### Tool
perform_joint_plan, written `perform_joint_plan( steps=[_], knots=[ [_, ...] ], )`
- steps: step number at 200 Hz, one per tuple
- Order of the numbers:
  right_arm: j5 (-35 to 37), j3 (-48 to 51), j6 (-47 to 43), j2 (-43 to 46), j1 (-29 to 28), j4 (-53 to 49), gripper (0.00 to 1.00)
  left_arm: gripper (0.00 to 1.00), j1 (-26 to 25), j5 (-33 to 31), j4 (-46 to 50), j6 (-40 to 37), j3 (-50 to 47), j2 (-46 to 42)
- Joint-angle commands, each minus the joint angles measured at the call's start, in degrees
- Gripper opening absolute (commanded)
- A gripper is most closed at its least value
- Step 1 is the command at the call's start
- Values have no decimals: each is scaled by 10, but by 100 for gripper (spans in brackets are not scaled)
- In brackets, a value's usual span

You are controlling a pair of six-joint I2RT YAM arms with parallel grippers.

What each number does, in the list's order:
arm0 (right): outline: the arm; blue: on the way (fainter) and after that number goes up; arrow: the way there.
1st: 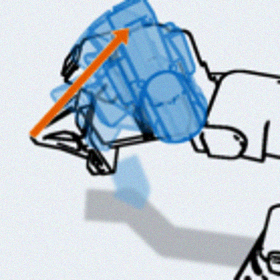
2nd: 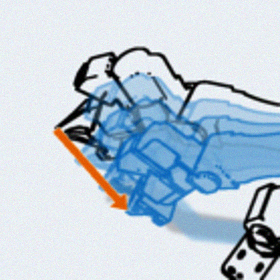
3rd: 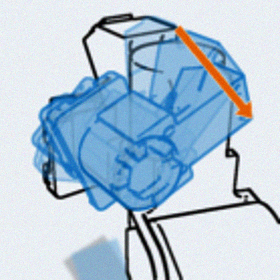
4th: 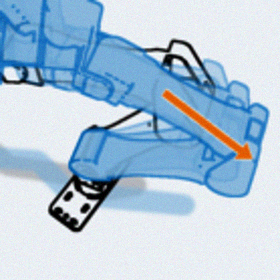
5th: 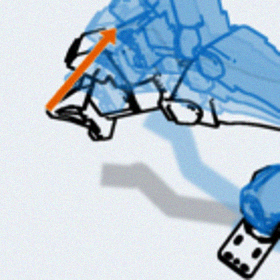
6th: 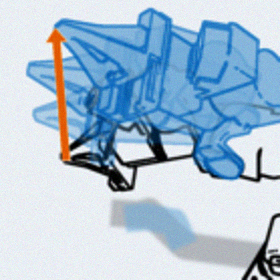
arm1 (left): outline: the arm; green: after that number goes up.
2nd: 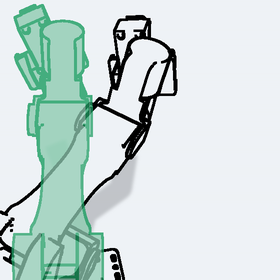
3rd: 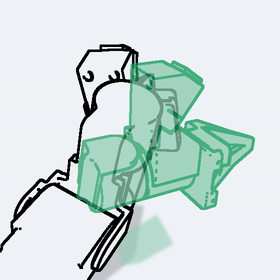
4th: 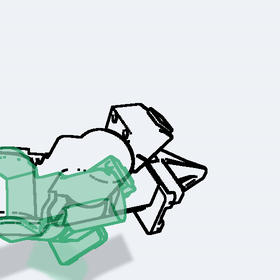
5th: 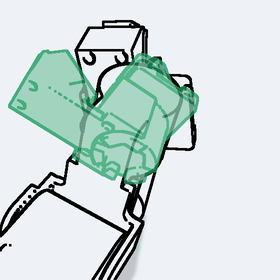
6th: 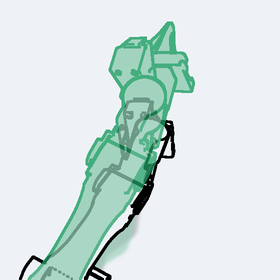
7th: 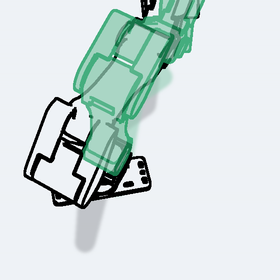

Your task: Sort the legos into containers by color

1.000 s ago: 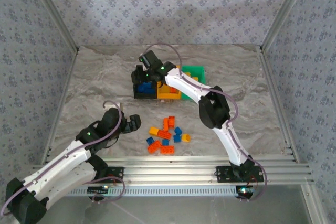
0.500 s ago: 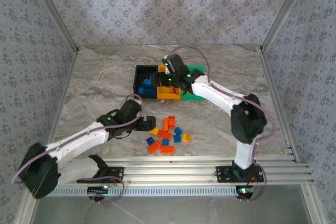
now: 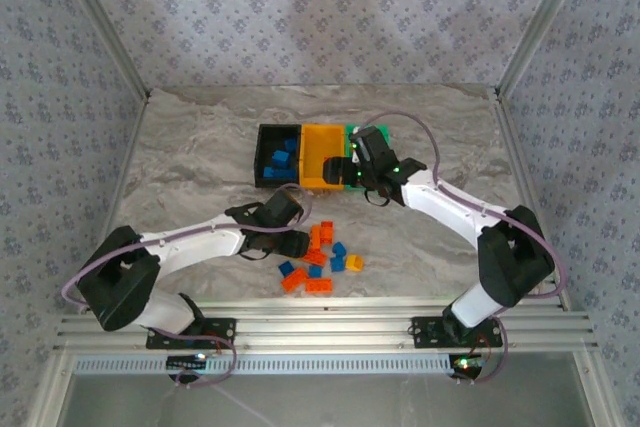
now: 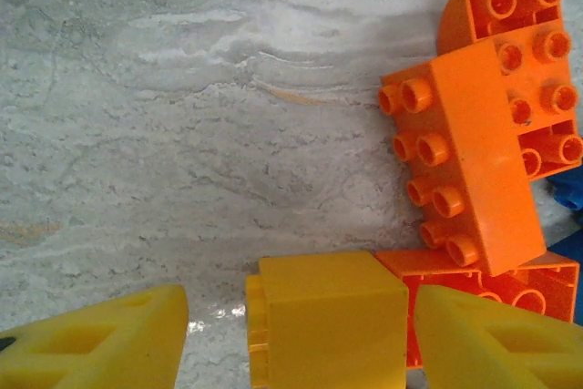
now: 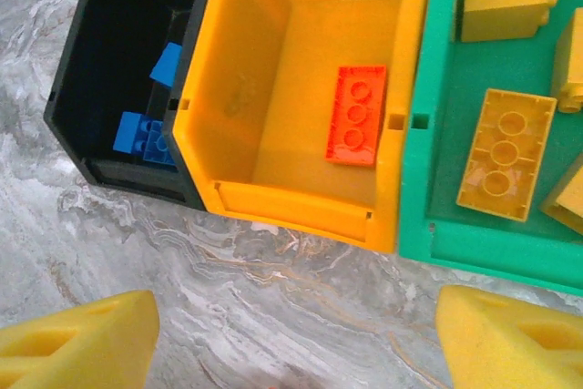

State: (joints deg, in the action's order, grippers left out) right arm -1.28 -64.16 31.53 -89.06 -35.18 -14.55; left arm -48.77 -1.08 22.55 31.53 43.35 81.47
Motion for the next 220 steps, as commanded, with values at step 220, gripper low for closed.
perform_joint_plan(
  steps=[220],
  knots=[
    [16, 40, 13, 77, 18, 15, 82, 72, 55, -12, -65, 24, -56, 25]
  ],
)
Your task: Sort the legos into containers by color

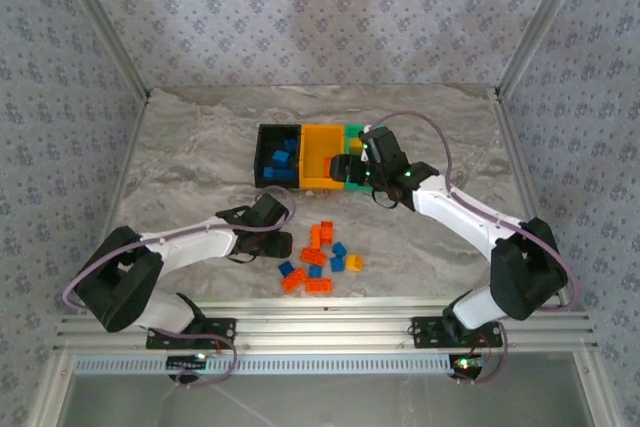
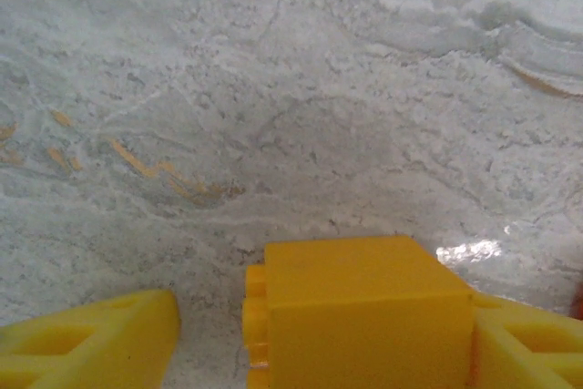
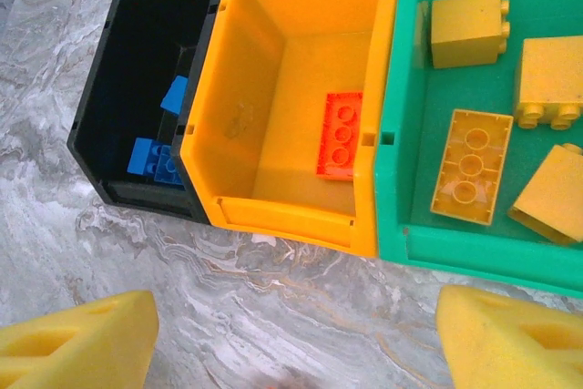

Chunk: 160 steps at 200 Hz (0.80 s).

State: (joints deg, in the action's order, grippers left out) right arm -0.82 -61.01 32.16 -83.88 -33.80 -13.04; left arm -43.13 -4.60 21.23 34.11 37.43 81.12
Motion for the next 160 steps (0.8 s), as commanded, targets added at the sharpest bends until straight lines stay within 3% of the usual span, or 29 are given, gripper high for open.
perform_joint_plan(
  steps=[1, 15, 58, 90, 118, 160],
  knots=[
    [12, 9, 8, 25, 5, 0, 82, 72, -1, 23, -53, -2, 4, 29],
    [14, 12, 7, 30, 6, -1, 82, 71, -1, 21, -56, -7, 7, 34],
    [23, 25, 10, 48, 17, -6, 82, 45, -2, 31, -40, -6, 17, 20],
    [37, 52, 17, 76, 32, -16, 82, 40, -10, 37, -16, -9, 69, -4],
    [63, 90, 33, 111, 50, -40, 82, 38, -20, 47, -12, -31, 179, 31],
    [80, 145, 68, 156, 76, -79, 82, 36, -26, 76, -20, -70, 405, 186]
  ],
)
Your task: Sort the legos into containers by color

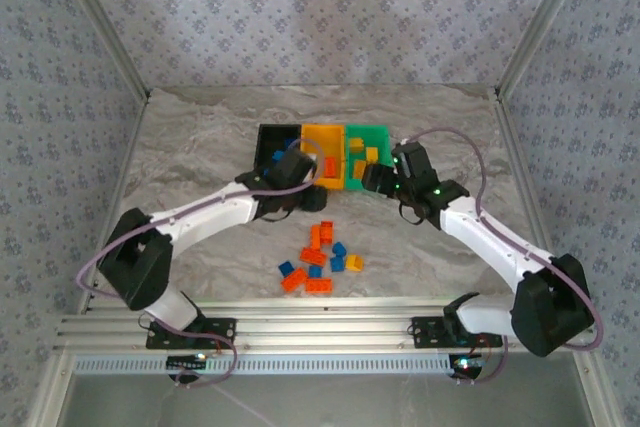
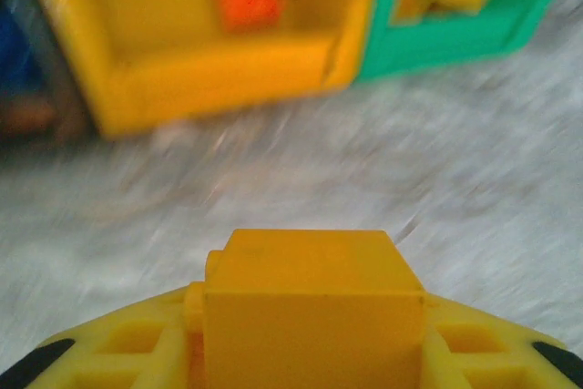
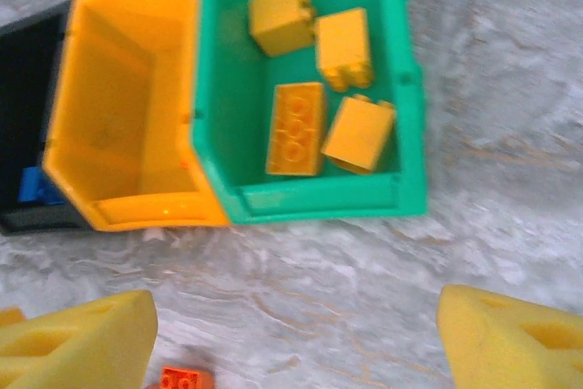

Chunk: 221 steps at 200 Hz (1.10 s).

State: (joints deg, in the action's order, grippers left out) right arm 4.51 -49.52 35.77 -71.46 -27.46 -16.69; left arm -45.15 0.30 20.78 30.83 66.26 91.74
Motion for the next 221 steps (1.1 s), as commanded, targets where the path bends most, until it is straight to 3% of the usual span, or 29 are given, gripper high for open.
perform_joint_plan(
  steps=[1, 58, 123, 192, 221],
  knots=[
    [27, 31, 32, 33, 12, -43, 82, 36, -6, 28, -15, -38, 120, 83],
    [31, 73, 50, 70, 22, -66, 83, 37, -4, 47, 46, -57, 422, 312],
    [0, 112, 44, 102, 24, -51, 83, 48, -3, 72, 106, -33, 627, 453],
    [-26, 125, 42, 120, 24, -35, 85, 74, -5, 94, 105, -14, 648, 432],
    [-56, 123, 36, 106, 16, -17, 85, 81, -6, 103, 39, -5, 544, 342]
  ],
)
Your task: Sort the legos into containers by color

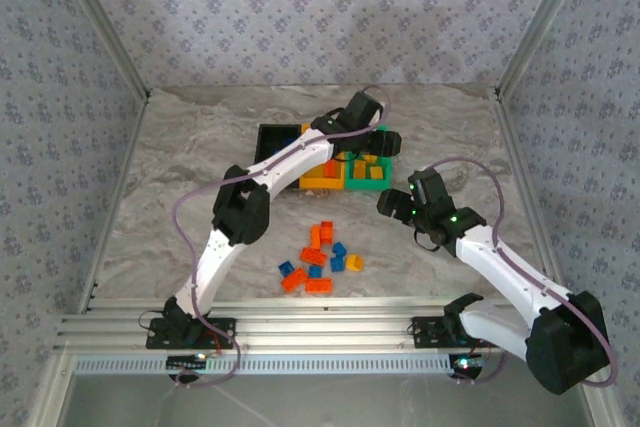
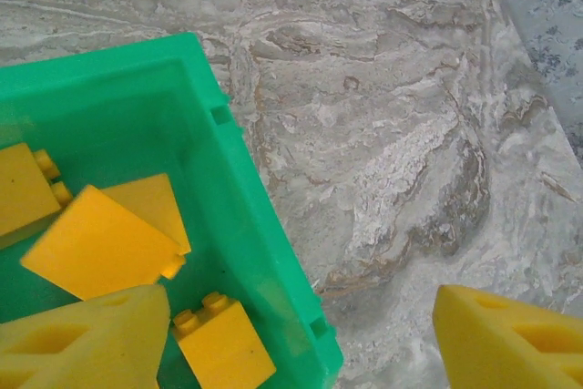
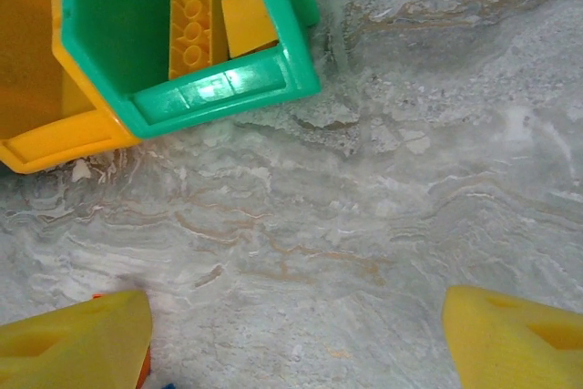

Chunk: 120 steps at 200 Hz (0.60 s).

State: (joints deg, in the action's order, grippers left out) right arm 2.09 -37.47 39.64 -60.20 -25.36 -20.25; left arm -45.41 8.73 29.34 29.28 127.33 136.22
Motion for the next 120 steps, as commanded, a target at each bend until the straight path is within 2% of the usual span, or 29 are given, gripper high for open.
perform_joint_plan(
  steps=[1, 21, 38, 64, 93, 120],
  knots=[
    [-32, 2, -3, -7, -5, 20, 85, 81, -4, 19, -48, 11, -69, -106],
    [-50, -9, -10, -37, -32, 38, 85, 85, -5, 12, -100, 13, -195, -199],
    [-47, -33, -17, -78, -73, 44, 86, 99, -5, -11, -158, 22, -327, -297],
    [-38, -71, -22, -154, -137, 62, 85, 100, -5, -73, -199, 31, -526, -449],
    [-34, -117, -30, -229, -194, 76, 79, 100, -4, -160, -179, 51, -720, -615],
    [-21, -166, -31, -283, -232, 64, 70, 99, -1, -228, -95, 78, -828, -748]
  ],
)
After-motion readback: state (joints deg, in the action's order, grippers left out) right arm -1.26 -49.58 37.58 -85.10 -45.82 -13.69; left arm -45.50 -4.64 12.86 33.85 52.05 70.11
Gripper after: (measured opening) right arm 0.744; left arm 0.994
